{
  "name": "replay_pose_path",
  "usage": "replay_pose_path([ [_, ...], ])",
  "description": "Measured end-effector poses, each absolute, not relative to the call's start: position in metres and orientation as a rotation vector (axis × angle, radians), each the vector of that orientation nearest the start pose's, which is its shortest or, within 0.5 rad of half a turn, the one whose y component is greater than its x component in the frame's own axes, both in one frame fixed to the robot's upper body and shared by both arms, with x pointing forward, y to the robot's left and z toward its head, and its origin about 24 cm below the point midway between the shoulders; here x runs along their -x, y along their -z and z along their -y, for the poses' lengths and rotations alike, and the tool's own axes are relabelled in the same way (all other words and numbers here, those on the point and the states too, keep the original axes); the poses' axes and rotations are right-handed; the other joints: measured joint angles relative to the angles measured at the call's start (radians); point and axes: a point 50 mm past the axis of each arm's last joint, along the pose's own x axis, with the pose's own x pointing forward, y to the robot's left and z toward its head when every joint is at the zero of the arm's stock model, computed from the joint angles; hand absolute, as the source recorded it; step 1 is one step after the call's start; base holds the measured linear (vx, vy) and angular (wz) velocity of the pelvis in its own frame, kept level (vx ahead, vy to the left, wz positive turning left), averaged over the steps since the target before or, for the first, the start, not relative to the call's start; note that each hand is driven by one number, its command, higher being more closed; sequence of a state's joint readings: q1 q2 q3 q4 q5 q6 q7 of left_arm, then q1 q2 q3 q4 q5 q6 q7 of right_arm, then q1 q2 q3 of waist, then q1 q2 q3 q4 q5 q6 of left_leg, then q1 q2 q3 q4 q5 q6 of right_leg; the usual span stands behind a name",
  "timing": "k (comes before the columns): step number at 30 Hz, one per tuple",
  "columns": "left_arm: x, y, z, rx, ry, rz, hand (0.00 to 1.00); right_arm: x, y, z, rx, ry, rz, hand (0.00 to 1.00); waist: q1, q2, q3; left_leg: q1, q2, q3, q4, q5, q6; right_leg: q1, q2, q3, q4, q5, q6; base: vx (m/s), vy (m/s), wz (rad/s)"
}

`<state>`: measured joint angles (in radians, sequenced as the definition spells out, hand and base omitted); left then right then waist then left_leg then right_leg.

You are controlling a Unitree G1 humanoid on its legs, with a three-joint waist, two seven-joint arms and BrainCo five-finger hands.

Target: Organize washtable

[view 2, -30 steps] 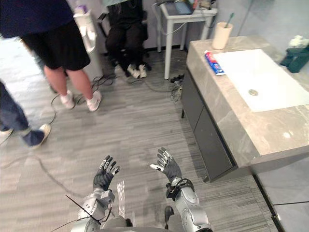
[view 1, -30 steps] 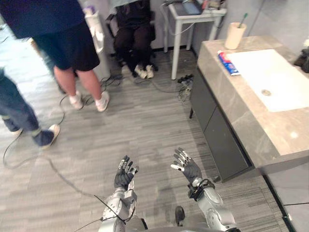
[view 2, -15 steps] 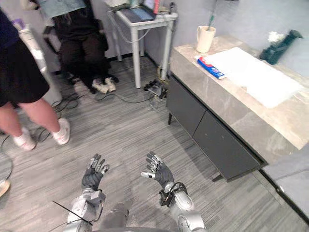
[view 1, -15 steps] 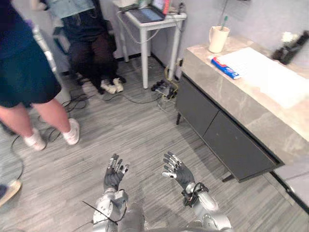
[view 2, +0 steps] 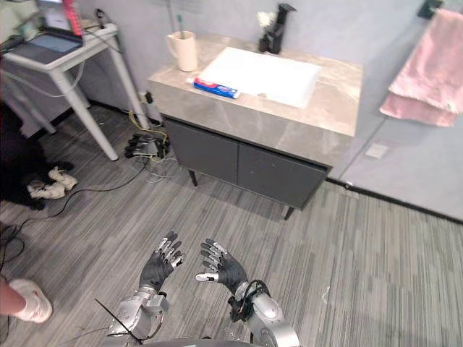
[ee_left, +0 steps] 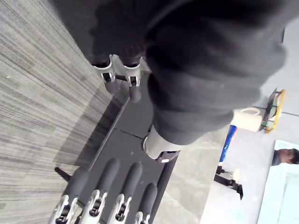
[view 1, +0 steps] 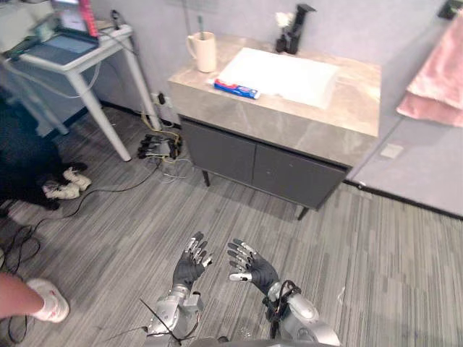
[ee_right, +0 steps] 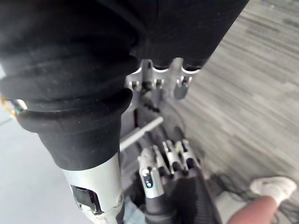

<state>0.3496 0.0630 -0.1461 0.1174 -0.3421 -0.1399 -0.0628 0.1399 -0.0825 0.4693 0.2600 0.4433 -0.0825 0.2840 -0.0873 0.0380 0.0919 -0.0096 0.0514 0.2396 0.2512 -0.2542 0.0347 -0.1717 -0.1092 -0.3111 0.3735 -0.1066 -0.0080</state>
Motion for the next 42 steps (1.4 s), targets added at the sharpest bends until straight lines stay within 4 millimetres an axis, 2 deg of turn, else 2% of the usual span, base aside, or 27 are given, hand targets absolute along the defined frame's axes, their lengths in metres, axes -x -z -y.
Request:
replay_pose_path([
  [1, -0.162, 0.043, -0.145, 0.312, 0.013, -0.320, 0.00, -0.181, 0.040, 0.061, -0.387, -0.593, -0.367, 0.00, 0.019, -0.005, -0.001, 0.015, 0.001, 0.034, -0.007, 0.000, 0.000, 0.044, 0.008, -0.049, -0.099, 0.000, 0.000, 0.04, -0.012, -0.91],
  [2, -0.162, 0.043, -0.145, 0.315, 0.012, -0.319, 0.00, -0.181, 0.041, 0.063, -0.388, -0.591, -0.370, 0.00, 0.026, -0.008, -0.003, 0.018, 0.001, 0.047, -0.009, 0.000, 0.000, 0.066, 0.018, -0.047, -0.150, 0.003, 0.005, 0.02, -0.050, -0.84],
  [3, -0.163, 0.042, -0.146, 0.321, 0.000, -0.313, 0.00, -0.182, 0.041, 0.067, -0.382, -0.586, -0.371, 0.00, 0.041, -0.003, -0.006, 0.013, 0.012, 0.070, -0.010, 0.004, -0.007, 0.088, 0.049, -0.019, -0.240, 0.062, 0.017, 0.01, -0.061, -0.76],
  [4, -0.163, 0.042, -0.146, 0.331, -0.010, -0.310, 0.00, -0.183, 0.041, 0.069, -0.384, -0.582, -0.370, 0.00, 0.047, -0.010, -0.011, -0.003, 0.016, 0.079, -0.009, 0.014, -0.023, 0.097, 0.067, 0.005, -0.317, 0.106, 0.015, 0.01, -0.076, -0.72],
  [6, -0.162, 0.043, -0.144, 0.341, -0.015, -0.315, 0.00, -0.185, 0.040, 0.071, -0.377, -0.582, -0.366, 0.00, 0.048, -0.011, -0.008, -0.020, 0.020, 0.086, -0.007, 0.015, -0.025, 0.097, 0.085, 0.031, -0.376, 0.145, 0.007, 0.02, -0.058, -0.51],
  [9, -0.157, 0.045, -0.144, 0.358, -0.022, -0.329, 0.00, -0.183, 0.042, 0.075, -0.381, -0.570, -0.374, 0.00, 0.048, -0.015, -0.002, -0.022, 0.028, 0.081, 0.059, 0.016, -0.027, 0.124, 0.092, 0.064, -0.396, 0.152, 0.002, 0.04, -0.051, -0.30],
  [11, -0.157, 0.045, -0.143, 0.366, -0.024, -0.328, 0.00, -0.182, 0.044, 0.079, -0.397, -0.545, -0.379, 0.00, 0.054, -0.018, 0.006, -0.048, 0.033, 0.027, 0.163, 0.018, -0.029, 0.146, 0.091, 0.086, -0.399, 0.152, 0.001, 0.04, -0.044, -0.32],
  [12, -0.158, 0.045, -0.143, 0.368, -0.027, -0.325, 0.00, -0.183, 0.044, 0.081, -0.403, -0.537, -0.377, 0.00, 0.062, -0.034, 0.019, -0.087, 0.027, -0.033, 0.235, 0.019, -0.039, 0.153, 0.083, 0.109, -0.399, 0.149, -0.006, 0.00, 0.022, -0.48],
  [13, -0.158, 0.045, -0.143, 0.368, -0.024, -0.323, 0.00, -0.184, 0.043, 0.082, -0.411, -0.527, -0.370, 0.00, 0.074, -0.038, 0.025, -0.106, 0.014, -0.111, 0.248, -0.011, -0.030, 0.147, 0.080, 0.142, -0.397, 0.141, -0.018, -0.01, 0.036, -0.58],
  [14, -0.158, 0.045, -0.143, 0.368, -0.025, -0.323, 0.00, -0.185, 0.042, 0.082, -0.413, -0.525, -0.366, 0.00, 0.077, -0.038, 0.030, -0.108, 0.012, -0.142, 0.233, -0.018, -0.032, 0.147, 0.080, 0.155, -0.398, 0.142, -0.018, -0.03, 0.051, -0.69],
  [15, -0.157, 0.045, -0.143, 0.369, -0.025, -0.325, 0.00, -0.186, 0.042, 0.082, -0.414, -0.525, -0.365, 0.00, 0.075, -0.042, 0.034, -0.113, 0.008, -0.197, 0.163, -0.007, -0.048, 0.141, 0.081, 0.174, -0.398, 0.145, -0.016, -0.02, 0.041, -0.54],
  [16, -0.156, 0.046, -0.142, 0.371, -0.026, -0.328, 0.00, -0.185, 0.042, 0.083, -0.413, -0.523, -0.366, 0.00, 0.077, -0.035, 0.031, -0.112, 0.017, -0.215, 0.113, 0.014, -0.069, 0.134, 0.088, 0.185, -0.398, 0.147, -0.013, 0.00, 0.132, -0.85],
  [17, -0.156, 0.047, -0.141, 0.374, -0.027, -0.334, 0.00, -0.184, 0.045, 0.087, -0.408, -0.510, -0.378, 0.00, 0.079, -0.010, 0.028, -0.093, 0.043, -0.224, 0.022, 0.035, -0.110, 0.133, 0.107, 0.219, -0.419, 0.172, 0.009, 0.02, 0.136, -0.66],
  [20, -0.158, 0.045, -0.142, 0.360, -0.012, -0.328, 0.00, -0.180, 0.047, 0.089, -0.430, -0.482, -0.382, 0.00, 0.074, -0.032, 0.022, -0.063, 0.015, -0.201, -0.046, 0.061, -0.093, 0.133, 0.082, 0.235, -0.447, 0.194, 0.033, 0.04, 0.106, -0.26],
  [23, -0.159, 0.044, -0.139, 0.351, 0.031, -0.324, 0.00, -0.180, 0.047, 0.092, -0.450, -0.446, -0.373, 0.00, 0.073, -0.022, 0.011, -0.017, -0.008, -0.187, -0.113, 0.089, -0.081, 0.136, 0.066, 0.243, -0.448, 0.197, 0.041, 0.09, 0.079, -0.08],
  [24, -0.152, 0.053, -0.135, 0.340, 0.057, -0.378, 0.00, -0.176, 0.050, 0.091, -0.482, -0.414, -0.384, 0.00, 0.074, -0.038, -0.028, 0.011, -0.016, -0.201, -0.193, 0.138, -0.089, 0.133, 0.057, 0.256, -0.472, 0.232, 0.051, 0.06, 0.047, -0.04],
  [28, -0.152, 0.053, -0.135, 0.339, 0.057, -0.376, 0.00, -0.176, 0.050, 0.091, -0.482, -0.411, -0.382, 0.00, 0.076, -0.038, -0.028, 0.019, -0.018, -0.201, -0.200, 0.140, -0.085, 0.135, 0.056, 0.251, -0.472, 0.232, 0.052, 0.00, 0.000, 0.01],
  [31, -0.159, 0.050, -0.136, 0.335, 0.057, -0.356, 0.00, -0.179, 0.050, 0.101, -0.493, -0.345, -0.371, 0.00, 0.075, -0.039, -0.028, 0.003, -0.021, -0.212, -0.202, 0.145, -0.080, 0.135, 0.049, 0.219, -0.471, 0.230, 0.054, -0.01, 0.010, 0.25],
  [35, -0.161, 0.049, -0.153, 0.322, -0.029, -0.341, 0.00, -0.185, 0.050, 0.123, -0.486, -0.194, -0.348, 0.00, 0.083, -0.046, -0.024, -0.013, -0.036, -0.210, -0.201, 0.148, -0.072, 0.134, 0.025, 0.173, -0.471, 0.222, 0.065, -0.02, 0.036, 0.19],
  [37, -0.161, 0.049, -0.164, 0.320, -0.087, -0.329, 0.00, -0.186, 0.053, 0.136, -0.468, -0.114, -0.350, 0.00, 0.087, -0.056, -0.022, -0.044, -0.041, -0.186, -0.159, 0.123, -0.045, 0.134, -0.003, 0.095, -0.471, 0.195, 0.097, -0.04, 0.079, 0.44],
  [38, -0.161, 0.048, -0.171, 0.314, -0.127, -0.325, 0.00, -0.186, 0.054, 0.147, -0.456, -0.050, -0.348, 0.00, 0.091, -0.063, -0.013, -0.073, -0.039, -0.144, -0.092, 0.093, -0.038, 0.125, -0.030, 0.021, -0.436, 0.172, 0.115, -0.02, 0.131, 0.77],
  [39, -0.160, 0.048, -0.175, 0.308, -0.144, -0.323, 0.00, -0.184, 0.057, 0.161, -0.447, 0.024, -0.351, 0.00, 0.088, -0.053, -0.003, -0.104, -0.034, -0.112, -0.014, 0.056, -0.019, 0.102, -0.063, -0.035, -0.337, 0.138, 0.140, -0.01, 0.173, 0.88],
  [40, -0.161, 0.047, -0.176, 0.308, -0.151, -0.318, 0.00, -0.180, 0.059, 0.168, -0.443, 0.063, -0.360, 0.00, 0.083, -0.039, 0.005, -0.104, -0.029, -0.119, 0.006, 0.029, -0.007, 0.090, -0.078, -0.049, -0.264, 0.120, 0.137, 0.01, 0.264, 0.85],
  [41, -0.160, 0.048, -0.179, 0.314, -0.182, -0.320, 0.00, -0.177, 0.061, 0.175, -0.428, 0.103, -0.367, 0.00, 0.087, -0.031, 0.021, -0.101, -0.036, -0.133, 0.038, -0.010, 0.011, 0.015, -0.121, -0.059, -0.054, 0.077, 0.080, 0.04, 0.336, 0.47],
  [42, -0.157, 0.049, -0.182, 0.313, -0.210, -0.327, 0.00, -0.174, 0.061, 0.175, -0.421, 0.108, -0.373, 0.00, 0.086, -0.026, 0.037, -0.083, -0.041, -0.136, 0.045, -0.034, 0.049, -0.070, -0.159, -0.023, 0.168, 0.091, -0.016, 0.05, 0.327, 0.29],
])
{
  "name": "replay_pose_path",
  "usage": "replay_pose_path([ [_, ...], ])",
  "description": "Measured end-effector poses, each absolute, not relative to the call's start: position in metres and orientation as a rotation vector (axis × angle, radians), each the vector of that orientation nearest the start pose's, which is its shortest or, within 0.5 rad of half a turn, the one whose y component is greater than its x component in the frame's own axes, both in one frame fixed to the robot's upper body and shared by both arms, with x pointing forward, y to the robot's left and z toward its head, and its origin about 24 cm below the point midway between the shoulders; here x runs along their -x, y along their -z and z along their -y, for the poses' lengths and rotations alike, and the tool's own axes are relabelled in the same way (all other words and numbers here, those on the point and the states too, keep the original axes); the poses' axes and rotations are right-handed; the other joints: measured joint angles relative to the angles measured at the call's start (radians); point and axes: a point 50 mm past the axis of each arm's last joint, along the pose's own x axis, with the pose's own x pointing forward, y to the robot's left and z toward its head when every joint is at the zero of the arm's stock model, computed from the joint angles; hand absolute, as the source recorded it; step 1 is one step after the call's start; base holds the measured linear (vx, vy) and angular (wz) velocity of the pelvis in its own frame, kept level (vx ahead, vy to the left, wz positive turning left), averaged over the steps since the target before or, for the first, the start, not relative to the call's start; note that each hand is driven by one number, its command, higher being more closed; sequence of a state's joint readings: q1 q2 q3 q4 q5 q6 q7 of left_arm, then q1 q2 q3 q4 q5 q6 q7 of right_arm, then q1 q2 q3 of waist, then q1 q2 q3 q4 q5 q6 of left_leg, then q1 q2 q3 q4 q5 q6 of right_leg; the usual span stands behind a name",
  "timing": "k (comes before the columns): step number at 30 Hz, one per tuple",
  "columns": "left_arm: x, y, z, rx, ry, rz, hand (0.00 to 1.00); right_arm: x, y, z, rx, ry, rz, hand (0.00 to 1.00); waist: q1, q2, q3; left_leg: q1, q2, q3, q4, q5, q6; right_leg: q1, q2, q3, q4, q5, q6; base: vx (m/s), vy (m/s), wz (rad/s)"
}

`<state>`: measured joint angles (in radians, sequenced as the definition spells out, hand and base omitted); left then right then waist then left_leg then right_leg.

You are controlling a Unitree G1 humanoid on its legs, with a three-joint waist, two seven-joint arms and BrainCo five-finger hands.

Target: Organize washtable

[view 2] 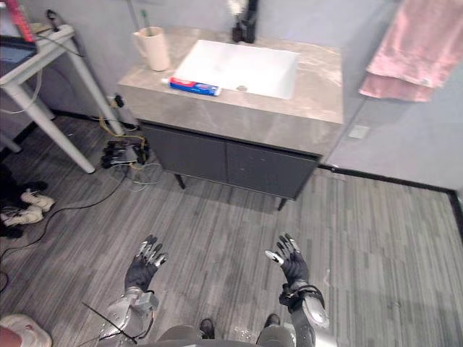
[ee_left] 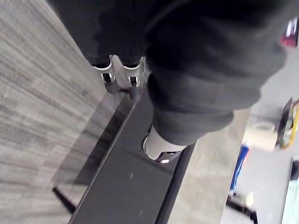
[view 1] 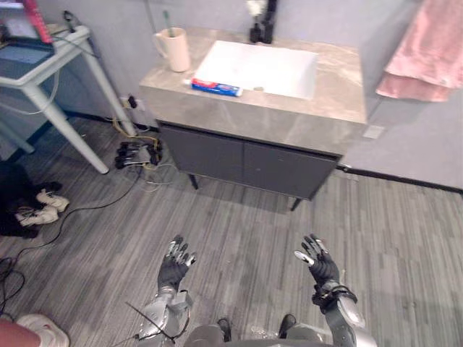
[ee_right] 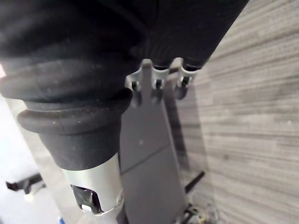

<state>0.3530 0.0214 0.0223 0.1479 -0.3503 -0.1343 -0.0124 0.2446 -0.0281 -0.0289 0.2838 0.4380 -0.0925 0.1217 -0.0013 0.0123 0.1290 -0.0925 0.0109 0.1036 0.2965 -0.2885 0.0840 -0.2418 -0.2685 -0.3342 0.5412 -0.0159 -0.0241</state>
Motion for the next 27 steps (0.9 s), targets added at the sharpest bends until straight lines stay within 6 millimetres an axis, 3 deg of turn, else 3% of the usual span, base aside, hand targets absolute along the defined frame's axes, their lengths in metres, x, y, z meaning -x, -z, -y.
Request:
replay_pose_path([
  [1, -0.157, 0.048, -0.184, 0.302, -0.207, -0.326, 0.00, -0.174, 0.061, 0.174, -0.420, 0.108, -0.372, 0.00, -0.002, 0.008, 0.019, 0.023, -0.004, -0.007, 0.000, -0.008, 0.010, -0.037, -0.004, 0.040, 0.095, 0.004, -0.022, 0.09, 0.245, 0.26],
  [2, -0.158, 0.046, -0.185, 0.276, -0.190, -0.323, 0.00, -0.165, 0.065, 0.168, -0.426, 0.109, -0.394, 0.00, -0.015, 0.008, 0.023, 0.052, -0.009, -0.032, -0.004, -0.017, 0.024, -0.089, 0.018, 0.106, 0.202, -0.053, 0.034, 0.15, 0.155, 0.30],
  [3, -0.160, 0.044, -0.186, 0.269, -0.181, -0.311, 0.00, -0.161, 0.066, 0.163, -0.435, 0.102, -0.404, 0.00, -0.020, 0.001, 0.023, 0.070, -0.013, -0.040, -0.017, -0.017, 0.025, -0.108, 0.033, 0.120, 0.220, -0.077, 0.051, 0.25, 0.155, 0.35],
  [6, -0.176, 0.031, -0.175, 0.266, -0.125, -0.251, 0.00, -0.154, 0.063, 0.150, -0.484, 0.098, -0.397, 0.00, -0.040, -0.019, 0.024, 0.137, -0.050, -0.070, -0.115, -0.003, 0.010, -0.180, 0.116, 0.066, 0.049, -0.109, 0.079, 0.35, 0.125, 0.11],
  [8, -0.192, 0.022, -0.160, 0.270, -0.055, -0.208, 0.00, -0.152, 0.055, 0.153, -0.483, 0.098, -0.361, 0.00, -0.052, -0.016, 0.023, 0.236, -0.073, -0.074, -0.208, 0.002, -0.005, -0.174, 0.194, -0.025, -0.188, -0.061, 0.053, 0.48, 0.103, 0.16],
  [9, -0.194, 0.021, -0.155, 0.279, -0.044, -0.202, 0.00, -0.151, 0.052, 0.155, -0.478, 0.097, -0.350, 0.00, -0.067, -0.008, 0.020, 0.278, -0.071, -0.080, -0.222, -0.002, -0.028, -0.168, 0.229, -0.046, -0.203, -0.052, 0.025, 0.58, 0.084, 0.44],
  [10, -0.194, 0.021, -0.151, 0.280, -0.035, -0.203, 0.00, -0.150, 0.051, 0.155, -0.479, 0.098, -0.344, 0.00, -0.079, -0.010, 0.016, 0.298, -0.076, -0.068, -0.193, -0.003, -0.028, -0.154, 0.245, -0.051, -0.208, -0.051, -0.021, 0.68, 0.074, 0.68],
  [11, -0.193, 0.022, -0.146, 0.291, -0.029, -0.204, 0.00, -0.146, 0.048, 0.155, -0.481, 0.097, -0.335, 0.00, -0.100, -0.033, 0.002, 0.284, -0.097, -0.036, -0.044, -0.009, -0.038, -0.100, 0.259, -0.071, -0.246, -0.017, -0.097, 0.85, 0.068, 0.75],
  [12, -0.193, 0.024, -0.137, 0.325, -0.031, -0.218, 0.00, -0.146, 0.044, 0.162, -0.453, 0.094, -0.321, 0.00, -0.111, 0.006, 0.001, 0.206, -0.063, -0.010, 0.249, -0.023, -0.070, -0.034, 0.280, -0.087, -0.253, -0.007, -0.139, 0.73, 0.068, 0.54],
  [13, -0.191, 0.024, -0.134, 0.344, -0.035, -0.216, 0.00, -0.148, 0.040, 0.165, -0.433, 0.083, -0.306, 0.00, -0.102, 0.039, -0.002, 0.135, -0.023, 0.006, 0.413, 0.022, -0.116, -0.010, 0.306, -0.074, -0.262, -0.022, -0.154, 0.71, 0.095, -0.08],
  [14, -0.189, 0.022, -0.133, 0.368, -0.053, -0.205, 0.00, -0.153, 0.028, 0.167, -0.422, 0.064, -0.254, 0.00, -0.073, 0.066, 0.003, 0.019, 0.054, 0.040, 0.693, 0.211, -0.167, 0.046, 0.343, -0.033, -0.284, -0.071, -0.132, 0.69, 0.142, -0.79],
  [15, -0.187, 0.023, -0.138, 0.370, -0.073, -0.208, 0.00, -0.162, 0.020, 0.164, -0.438, 0.042, -0.210, 0.00, -0.048, 0.088, -0.002, -0.066, 0.106, 0.049, 0.864, 0.211, -0.154, 0.102, 0.372, 0.014, -0.297, -0.091, -0.117, 0.69, 0.132, -0.79],
  [16, -0.186, 0.023, -0.138, 0.369, -0.075, -0.209, 0.00, -0.164, 0.019, 0.163, -0.443, 0.041, -0.207, 0.00, -0.046, 0.087, -0.001, -0.077, 0.112, 0.048, 0.877, 0.209, -0.151, 0.110, 0.374, 0.019, -0.300, -0.093, -0.116, 0.66, 0.105, -1.15],
  [17, -0.184, 0.025, -0.150, 0.356, -0.118, -0.214, 0.00, -0.174, 0.013, 0.156, -0.489, 0.039, -0.164, 0.00, -0.022, 0.045, 0.006, -0.150, 0.165, 0.044, 0.957, 0.181, -0.114, 0.202, 0.372, 0.101, -0.342, -0.106, -0.105, 0.63, 0.096, -1.28],
  [18, -0.181, 0.027, -0.158, 0.346, -0.148, -0.218, 0.00, -0.177, 0.008, 0.153, -0.530, 0.047, -0.137, 0.00, 0.002, 0.016, 0.008, -0.190, 0.203, 0.041, 0.929, 0.155, -0.085, 0.251, 0.351, 0.178, -0.369, -0.106, -0.104, 0.72, 0.166, -1.52],
  [19, -0.180, 0.027, -0.160, 0.350, -0.158, -0.222, 0.00, -0.179, 0.006, 0.153, -0.541, 0.046, -0.123, 0.00, 0.012, 0.006, 0.006, -0.205, 0.218, 0.035, 0.891, 0.141, -0.079, 0.267, 0.338, 0.204, -0.375, -0.106, -0.104, 0.66, 0.248, -1.42],
  [21, -0.178, 0.028, -0.163, 0.349, -0.179, -0.225, 0.00, -0.186, -0.002, 0.153, -0.545, 0.038, -0.085, 0.00, 0.019, -0.003, 0.005, -0.207, 0.243, 0.001, 0.613, 0.087, -0.096, 0.308, 0.290, 0.302, -0.379, -0.106, -0.103, 0.53, 0.366, -1.46],
  [22, -0.179, 0.025, -0.165, 0.360, -0.200, -0.208, 0.00, -0.183, 0.006, 0.162, -0.528, 0.087, -0.109, 0.00, 0.020, -0.003, -0.004, -0.159, 0.236, -0.068, 0.286, 0.093, -0.113, 0.306, 0.253, 0.378, -0.357, -0.122, -0.067, 0.44, 0.449, -1.49],
  [24, -0.171, 0.029, -0.169, 0.381, -0.260, -0.226, 0.00, -0.180, 0.009, 0.171, -0.505, 0.114, -0.118, 0.00, 0.018, 0.017, -0.017, -0.112, 0.236, -0.145, 0.054, 0.140, -0.149, 0.301, 0.234, 0.431, -0.336, -0.153, -0.008, 0.37, 0.467, -1.37],
  [25, -0.150, 0.045, -0.174, 0.367, -0.305, -0.328, 0.00, -0.177, 0.019, 0.178, -0.493, 0.154, -0.147, 0.00, 0.014, 0.003, -0.049, -0.092, 0.206, -0.190, -0.023, 0.189, -0.279, 0.280, 0.191, 0.506, -0.324, -0.201, 0.077, 0.42, 0.621, -1.24],
  [26, -0.142, 0.051, -0.178, 0.349, -0.311, -0.363, 0.00, -0.174, 0.028, 0.177, -0.510, 0.187, -0.183, 0.00, 0.004, -0.021, -0.062, -0.092, 0.186, -0.170, -0.018, 0.190, -0.262, 0.259, 0.164, 0.527, -0.325, -0.178, 0.100, 0.40, 0.602, -0.97],
  [27, -0.136, 0.053, -0.176, 0.347, -0.303, -0.389, 0.00, -0.167, 0.034, 0.178, -0.518, 0.212, -0.210, 0.00, -0.007, -0.027, -0.066, -0.093, 0.179, -0.159, -0.017, 0.182, -0.247, 0.255, 0.157, 0.532, -0.339, -0.136, 0.122, 0.34, 0.613, -0.41],
])
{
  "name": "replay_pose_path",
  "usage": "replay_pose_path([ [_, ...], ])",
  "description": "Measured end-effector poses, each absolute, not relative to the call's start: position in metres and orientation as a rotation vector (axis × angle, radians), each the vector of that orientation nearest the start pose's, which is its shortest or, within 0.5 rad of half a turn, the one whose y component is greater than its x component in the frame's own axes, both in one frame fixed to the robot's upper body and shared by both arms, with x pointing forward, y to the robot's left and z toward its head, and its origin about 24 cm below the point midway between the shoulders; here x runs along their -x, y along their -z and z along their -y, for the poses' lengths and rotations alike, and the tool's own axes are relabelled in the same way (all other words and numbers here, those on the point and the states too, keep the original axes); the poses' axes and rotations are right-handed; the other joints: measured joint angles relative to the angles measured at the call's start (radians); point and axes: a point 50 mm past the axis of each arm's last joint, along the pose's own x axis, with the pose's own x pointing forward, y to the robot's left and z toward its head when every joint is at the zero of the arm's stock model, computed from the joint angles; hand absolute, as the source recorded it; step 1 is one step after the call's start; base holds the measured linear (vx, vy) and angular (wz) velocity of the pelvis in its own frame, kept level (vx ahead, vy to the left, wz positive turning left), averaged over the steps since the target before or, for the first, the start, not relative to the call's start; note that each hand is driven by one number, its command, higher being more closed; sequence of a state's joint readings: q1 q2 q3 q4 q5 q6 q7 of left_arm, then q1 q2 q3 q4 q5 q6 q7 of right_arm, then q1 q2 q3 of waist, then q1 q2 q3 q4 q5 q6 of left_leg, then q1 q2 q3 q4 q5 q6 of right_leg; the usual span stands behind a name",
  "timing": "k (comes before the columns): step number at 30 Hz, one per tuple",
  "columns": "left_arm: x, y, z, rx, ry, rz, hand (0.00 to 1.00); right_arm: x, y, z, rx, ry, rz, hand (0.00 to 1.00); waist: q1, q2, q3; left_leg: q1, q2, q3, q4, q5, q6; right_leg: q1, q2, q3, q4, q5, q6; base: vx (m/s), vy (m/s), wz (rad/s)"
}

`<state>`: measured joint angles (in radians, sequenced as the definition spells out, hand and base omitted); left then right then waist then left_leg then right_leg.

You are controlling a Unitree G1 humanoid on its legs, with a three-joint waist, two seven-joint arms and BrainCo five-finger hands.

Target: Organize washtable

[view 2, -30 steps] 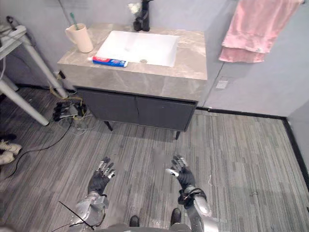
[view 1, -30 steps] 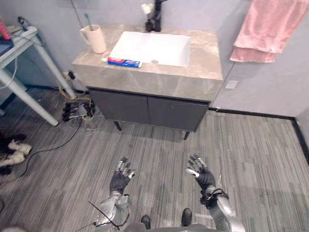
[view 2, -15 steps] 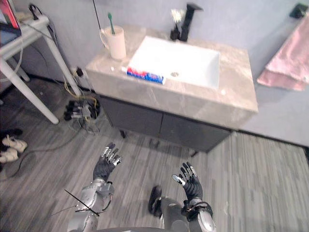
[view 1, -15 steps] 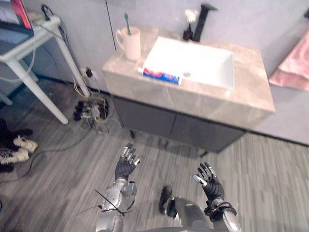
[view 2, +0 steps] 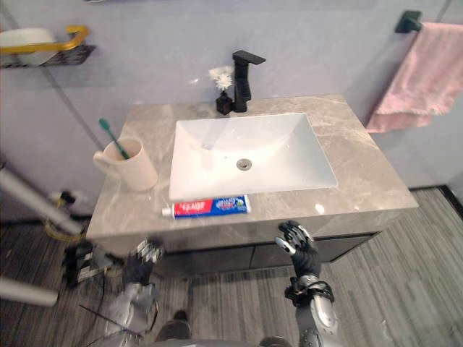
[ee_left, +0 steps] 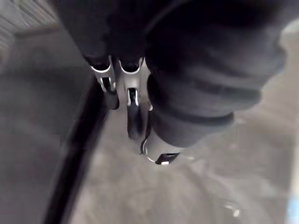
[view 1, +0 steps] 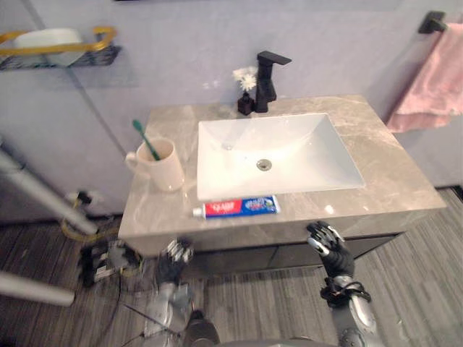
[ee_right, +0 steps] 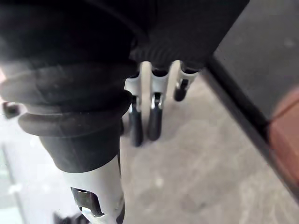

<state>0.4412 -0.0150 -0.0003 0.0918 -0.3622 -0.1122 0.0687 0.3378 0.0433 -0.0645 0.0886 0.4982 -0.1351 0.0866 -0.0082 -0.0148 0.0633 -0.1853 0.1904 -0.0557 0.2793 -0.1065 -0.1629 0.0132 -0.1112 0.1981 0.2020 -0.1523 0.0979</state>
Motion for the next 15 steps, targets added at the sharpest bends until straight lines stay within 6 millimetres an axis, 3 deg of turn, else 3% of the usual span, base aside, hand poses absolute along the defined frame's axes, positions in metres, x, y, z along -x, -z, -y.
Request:
replay_pose_path([
  [1, -0.127, 0.057, -0.171, 0.349, -0.290, -0.420, 0.00, -0.163, 0.041, 0.174, -0.539, 0.231, -0.236, 0.00, -0.004, 0.001, 0.001, 0.032, -0.003, 0.027, -0.024, -0.003, 0.006, 0.001, -0.001, 0.018, -0.017, 0.069, 0.040, 0.18, 0.406, -0.33],
  [2, -0.123, 0.058, -0.170, 0.348, -0.291, -0.431, 0.00, -0.160, 0.045, 0.173, -0.539, 0.230, -0.256, 0.00, -0.004, 0.000, 0.000, 0.051, -0.003, 0.045, -0.040, -0.003, 0.006, 0.001, -0.001, 0.030, -0.019, 0.088, 0.050, 0.14, 0.371, -0.43],
  [5, -0.115, 0.061, -0.177, 0.301, -0.271, -0.460, 0.00, -0.159, 0.056, 0.170, -0.509, 0.213, -0.309, 0.00, -0.001, -0.020, -0.023, 0.090, -0.013, 0.123, -0.105, 0.011, 0.025, -0.029, -0.010, 0.099, -0.037, 0.136, 0.057, 0.00, 0.167, -0.63],
  [9, -0.119, 0.058, -0.182, 0.279, -0.264, -0.441, 0.00, -0.162, 0.065, 0.164, -0.484, 0.179, -0.357, 0.00, 0.009, -0.010, -0.025, 0.088, 0.001, 0.213, -0.131, 0.022, 0.030, -0.089, -0.012, 0.093, -0.071, 0.180, 0.059, -0.14, -0.026, -0.83],
  [13, -0.131, 0.053, -0.183, 0.281, -0.259, -0.402, 0.00, -0.155, 0.072, 0.169, -0.440, 0.177, -0.402, 0.00, -0.002, -0.002, -0.029, 0.071, 0.006, 0.182, -0.147, 0.017, 0.022, -0.084, -0.014, 0.013, -0.101, 0.167, 0.054, -0.19, -0.106, -0.05],
  [14, -0.134, 0.051, -0.187, 0.274, -0.268, -0.386, 0.00, -0.156, 0.071, 0.168, -0.432, 0.167, -0.402, 0.00, -0.002, -0.027, -0.040, 0.072, -0.012, 0.169, -0.163, 0.028, 0.006, -0.086, -0.026, -0.018, -0.101, 0.110, 0.022, -0.13, -0.184, 0.01],
  [15, -0.135, 0.050, -0.192, 0.270, -0.284, -0.370, 0.00, -0.158, 0.071, 0.166, -0.424, 0.149, -0.402, 0.00, -0.001, -0.053, -0.049, 0.071, -0.031, 0.159, -0.173, 0.040, -0.004, -0.091, -0.045, -0.042, -0.106, 0.048, 0.059, -0.12, -0.201, 0.09],
])
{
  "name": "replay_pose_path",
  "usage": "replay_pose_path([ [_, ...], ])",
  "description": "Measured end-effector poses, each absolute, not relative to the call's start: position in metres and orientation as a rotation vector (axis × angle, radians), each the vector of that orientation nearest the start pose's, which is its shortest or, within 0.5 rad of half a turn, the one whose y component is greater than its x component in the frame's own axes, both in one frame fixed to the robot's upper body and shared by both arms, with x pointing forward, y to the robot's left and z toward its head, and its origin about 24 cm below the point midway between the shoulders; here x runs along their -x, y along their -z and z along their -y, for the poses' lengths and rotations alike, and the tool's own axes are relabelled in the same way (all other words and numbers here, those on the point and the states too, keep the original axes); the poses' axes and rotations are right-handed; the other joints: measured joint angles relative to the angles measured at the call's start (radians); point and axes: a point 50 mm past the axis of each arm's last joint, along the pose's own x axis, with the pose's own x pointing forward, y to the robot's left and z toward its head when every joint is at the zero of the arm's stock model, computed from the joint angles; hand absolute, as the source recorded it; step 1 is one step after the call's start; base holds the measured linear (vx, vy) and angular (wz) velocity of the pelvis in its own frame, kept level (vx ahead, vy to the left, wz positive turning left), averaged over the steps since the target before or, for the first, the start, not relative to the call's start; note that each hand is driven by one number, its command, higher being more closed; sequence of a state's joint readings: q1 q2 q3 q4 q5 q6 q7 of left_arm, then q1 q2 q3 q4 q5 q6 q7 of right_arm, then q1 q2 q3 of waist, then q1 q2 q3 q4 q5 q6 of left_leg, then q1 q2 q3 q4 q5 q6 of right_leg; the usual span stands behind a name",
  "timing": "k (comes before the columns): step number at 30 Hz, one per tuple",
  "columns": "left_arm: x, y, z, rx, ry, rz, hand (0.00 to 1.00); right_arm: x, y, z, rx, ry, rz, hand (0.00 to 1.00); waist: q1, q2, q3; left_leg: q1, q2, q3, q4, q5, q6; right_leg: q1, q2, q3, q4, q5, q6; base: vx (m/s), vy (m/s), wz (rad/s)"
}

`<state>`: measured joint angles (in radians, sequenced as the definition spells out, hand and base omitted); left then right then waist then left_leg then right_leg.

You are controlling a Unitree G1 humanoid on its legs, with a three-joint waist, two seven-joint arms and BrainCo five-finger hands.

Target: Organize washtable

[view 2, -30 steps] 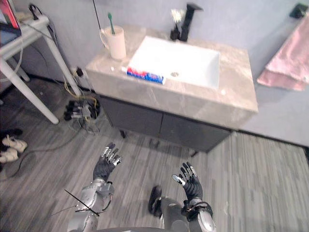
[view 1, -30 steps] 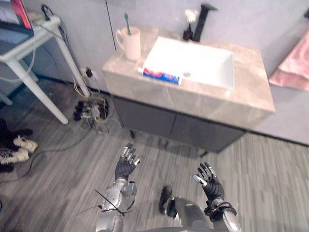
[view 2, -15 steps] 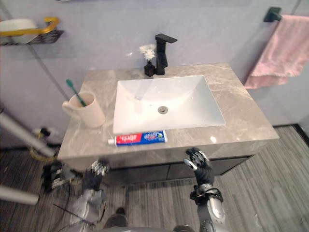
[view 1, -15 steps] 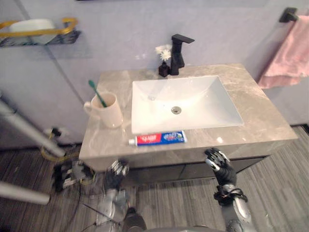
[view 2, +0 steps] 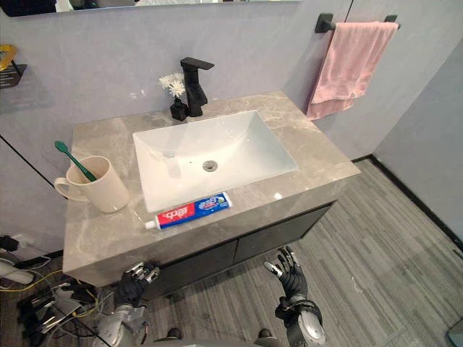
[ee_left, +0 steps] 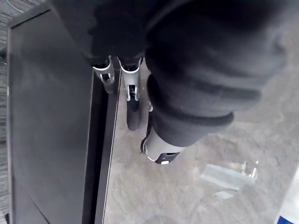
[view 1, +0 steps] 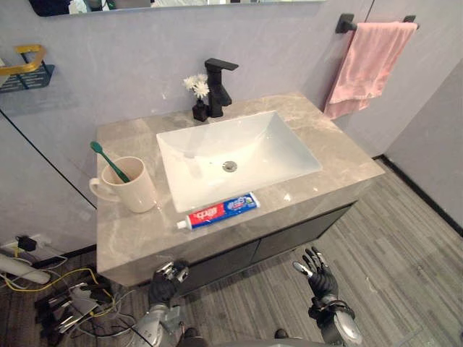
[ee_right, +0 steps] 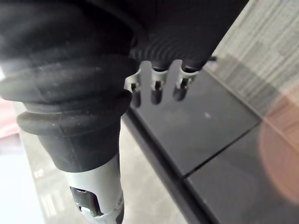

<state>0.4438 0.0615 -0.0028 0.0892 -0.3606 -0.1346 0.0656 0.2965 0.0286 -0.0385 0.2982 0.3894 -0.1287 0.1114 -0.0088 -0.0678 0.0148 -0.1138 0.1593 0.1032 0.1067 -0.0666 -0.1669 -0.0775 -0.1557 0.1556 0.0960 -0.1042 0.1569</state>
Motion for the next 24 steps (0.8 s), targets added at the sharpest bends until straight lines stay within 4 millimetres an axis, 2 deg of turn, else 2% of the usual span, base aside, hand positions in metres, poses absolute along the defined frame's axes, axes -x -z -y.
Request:
replay_pose_path([
  [2, -0.142, 0.046, -0.185, 0.304, -0.288, -0.338, 0.00, -0.159, 0.071, 0.174, -0.382, 0.140, -0.407, 0.00, -0.001, 0.028, -0.004, -0.006, 0.017, -0.063, -0.027, 0.023, -0.011, -0.003, 0.037, -0.033, 0.007, -0.004, -0.017, -0.12, -0.186, 0.40],
  [3, -0.146, 0.045, -0.179, 0.331, -0.283, -0.324, 0.00, -0.160, 0.070, 0.179, -0.364, 0.139, -0.404, 0.00, 0.003, 0.053, -0.002, -0.016, 0.032, -0.085, -0.053, 0.046, -0.018, -0.013, 0.052, -0.057, 0.008, 0.000, -0.024, -0.09, -0.181, 0.52],
  [4, -0.149, 0.044, -0.176, 0.341, -0.281, -0.317, 0.00, -0.162, 0.069, 0.181, -0.352, 0.136, -0.399, 0.00, 0.003, 0.067, 0.000, -0.018, 0.037, -0.099, -0.064, 0.060, -0.021, -0.013, 0.059, -0.072, 0.008, 0.003, -0.028, -0.05, -0.162, 0.52],
  [6, -0.159, 0.039, -0.172, 0.371, -0.284, -0.281, 0.00, -0.167, 0.065, 0.191, -0.316, 0.132, -0.383, 0.00, 0.007, 0.114, 0.029, -0.049, 0.051, -0.165, -0.071, 0.145, -0.021, -0.024, 0.084, -0.125, 0.042, 0.011, -0.046, -0.03, -0.124, 0.62],
  [8, -0.166, 0.031, -0.171, 0.386, -0.287, -0.230, 0.00, -0.170, 0.062, 0.192, -0.306, 0.126, -0.373, 0.00, 0.005, 0.120, 0.037, -0.088, 0.046, -0.188, -0.069, 0.205, -0.001, -0.055, 0.084, -0.184, 0.119, -0.027, -0.069, -0.09, -0.105, 0.99],
  [10, -0.175, 0.022, -0.170, 0.389, -0.273, -0.182, 0.00, -0.176, 0.057, 0.188, -0.312, 0.108, -0.347, 0.00, 0.005, 0.094, 0.062, -0.135, 0.030, -0.183, -0.090, 0.329, 0.039, -0.082, 0.081, -0.250, 0.162, -0.065, -0.119, -0.20, -0.147, 1.33],
  [11, -0.179, 0.019, -0.172, 0.380, -0.266, -0.165, 0.00, -0.176, 0.056, 0.186, -0.331, 0.120, -0.337, 0.00, -0.003, 0.071, 0.072, -0.126, 0.023, -0.150, -0.150, 0.383, 0.094, -0.079, 0.053, -0.304, 0.155, -0.062, -0.135, -0.20, -0.098, 1.05],
  [12, -0.179, 0.019, -0.172, 0.381, -0.267, -0.164, 0.00, -0.177, 0.055, 0.184, -0.342, 0.120, -0.330, 0.00, -0.001, 0.063, 0.079, -0.133, 0.017, -0.102, -0.073, 0.313, 0.108, -0.075, 0.046, -0.327, 0.156, -0.056, -0.134, -0.19, -0.096, 1.23],
  [13, -0.176, 0.021, -0.171, 0.382, -0.264, -0.178, 0.00, -0.177, 0.049, 0.183, -0.358, 0.128, -0.296, 0.00, -0.003, 0.033, 0.097, -0.132, 0.007, 0.023, 0.193, 0.077, 0.145, -0.043, 0.023, -0.368, 0.149, -0.048, -0.135, -0.11, -0.071, 0.71],
  [14, -0.175, 0.022, -0.170, 0.382, -0.264, -0.181, 0.00, -0.177, 0.047, 0.183, -0.359, 0.126, -0.290, 0.00, -0.003, 0.033, 0.097, -0.126, 0.008, 0.035, 0.221, 0.053, 0.144, -0.038, 0.021, -0.372, 0.146, -0.047, -0.136, -0.14, -0.040, 0.68],
  [15, -0.172, 0.024, -0.170, 0.385, -0.270, -0.194, 0.00, -0.176, 0.044, 0.181, -0.367, 0.124, -0.272, 0.00, -0.003, 0.036, 0.096, -0.079, 0.004, 0.057, 0.279, -0.021, 0.140, -0.018, 0.018, -0.381, 0.128, -0.041, -0.138, -0.09, 0.036, 0.21],
  [16, -0.169, 0.025, -0.170, 0.385, -0.273, -0.202, 0.00, -0.174, 0.044, 0.180, -0.372, 0.120, -0.271, 0.00, -0.004, 0.041, 0.091, -0.042, -0.004, 0.059, 0.284, -0.058, 0.135, -0.011, 0.018, -0.381, 0.114, -0.035, -0.142, -0.10, 0.054, 0.15],
  [17, -0.167, 0.027, -0.170, 0.386, -0.274, -0.207, 0.00, -0.173, 0.044, 0.179, -0.376, 0.117, -0.273, 0.00, -0.005, 0.050, 0.085, -0.010, -0.008, 0.069, 0.274, -0.091, 0.129, -0.010, 0.020, -0.381, 0.099, -0.026, -0.141, -0.06, 0.101, 0.06],
  [18, -0.166, 0.027, -0.168, 0.391, -0.274, -0.211, 0.00, -0.172, 0.045, 0.178, -0.379, 0.119, -0.276, 0.00, -0.007, 0.073, 0.073, 0.021, -0.006, 0.091, 0.203, -0.119, 0.124, -0.013, 0.035, -0.381, 0.079, -0.017, -0.132, -0.03, 0.114, 0.08],
  [19, -0.166, 0.027, -0.167, 0.393, -0.271, -0.212, 0.00, -0.169, 0.046, 0.178, -0.385, 0.125, -0.284, 0.00, -0.008, 0.084, 0.067, 0.027, -0.004, 0.098, 0.150, -0.128, 0.110, -0.015, 0.040, -0.380, 0.071, -0.010, -0.123, -0.02, 0.144, 0.09],
  [21, -0.164, 0.030, -0.169, 0.378, -0.264, -0.226, 0.00, -0.160, 0.054, 0.168, -0.442, 0.136, -0.324, 0.00, -0.013, 0.059, 0.053, 0.052, -0.044, 0.111, 0.057, -0.075, 0.115, -0.012, 0.028, -0.364, 0.007, 0.052, -0.118, 0.01, 0.097, 0.01],
  [22, -0.164, 0.030, -0.169, 0.373, -0.261, -0.230, 0.00, -0.158, 0.055, 0.166, -0.453, 0.140, -0.329, 0.00, -0.014, 0.056, 0.054, 0.052, -0.051, 0.112, 0.051, -0.071, 0.117, -0.010, 0.024, -0.357, -0.004, 0.063, -0.108, 0.04, 0.113, -0.07],
  [23, -0.164, 0.030, -0.170, 0.371, -0.262, -0.231, 0.00, -0.157, 0.056, 0.163, -0.463, 0.143, -0.333, 0.00, -0.018, 0.045, 0.053, 0.061, -0.062, 0.117, 0.049, -0.067, 0.121, 0.002, 0.016, -0.348, -0.026, 0.088, -0.082, 0.04, 0.103, -0.06],
  [24, -0.164, 0.030, -0.169, 0.373, -0.261, -0.230, 0.00, -0.158, 0.055, 0.164, -0.462, 0.145, -0.333, 0.00, -0.021, 0.046, 0.052, 0.065, -0.065, 0.118, 0.049, -0.067, 0.121, 0.008, 0.015, -0.346, -0.031, 0.093, -0.085, 0.06, 0.114, -0.06],
])
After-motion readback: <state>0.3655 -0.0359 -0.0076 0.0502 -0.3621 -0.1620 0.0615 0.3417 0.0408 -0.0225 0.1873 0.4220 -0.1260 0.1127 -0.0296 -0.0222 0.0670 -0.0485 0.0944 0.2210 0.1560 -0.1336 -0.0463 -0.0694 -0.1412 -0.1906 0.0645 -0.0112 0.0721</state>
